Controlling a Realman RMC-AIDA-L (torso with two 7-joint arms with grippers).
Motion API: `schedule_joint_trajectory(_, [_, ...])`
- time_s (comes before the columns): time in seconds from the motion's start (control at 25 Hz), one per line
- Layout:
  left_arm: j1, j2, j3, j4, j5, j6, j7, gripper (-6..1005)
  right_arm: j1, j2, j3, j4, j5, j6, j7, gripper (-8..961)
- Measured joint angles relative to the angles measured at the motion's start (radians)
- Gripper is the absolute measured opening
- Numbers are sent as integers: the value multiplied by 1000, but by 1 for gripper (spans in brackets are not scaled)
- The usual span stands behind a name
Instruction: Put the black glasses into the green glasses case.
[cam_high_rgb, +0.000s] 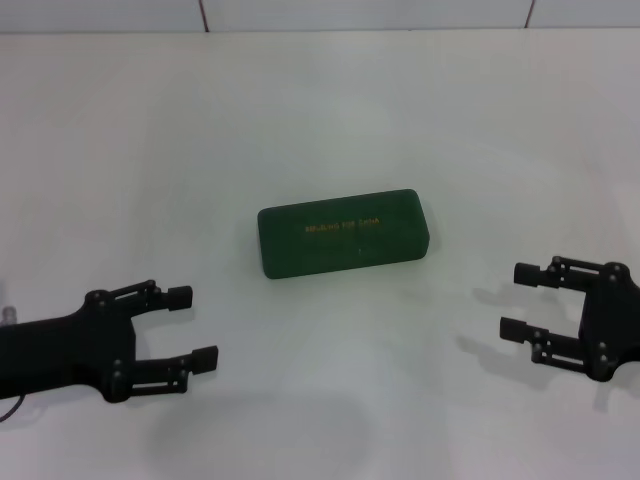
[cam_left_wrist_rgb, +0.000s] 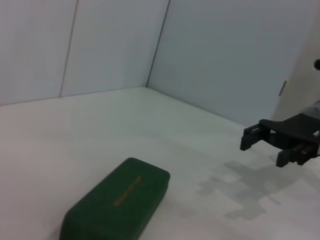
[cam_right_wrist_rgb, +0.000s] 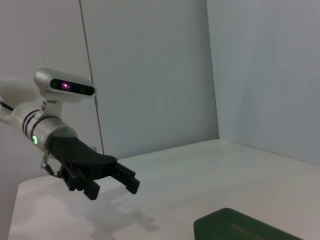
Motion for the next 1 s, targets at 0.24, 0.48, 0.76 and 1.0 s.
schedule_joint_trajectory(0.24, [17, -5, -22, 2, 11, 39, 25, 865, -1, 1, 2, 23, 2, -7, -26, 620])
schedule_joint_trajectory(0.48, [19, -12, -43, -3, 19, 40, 50, 864, -1, 1, 5, 23, 1, -8, -26, 620])
schedule_joint_trajectory(0.76, [22, -17, -52, -3, 21, 41, 57, 862, 1, 1, 7, 24, 3, -8, -26, 620])
schedule_joint_trajectory(1.0, [18, -27, -53, -4, 23, 41, 75, 861, 6, 1, 7, 24, 4, -9, -26, 620])
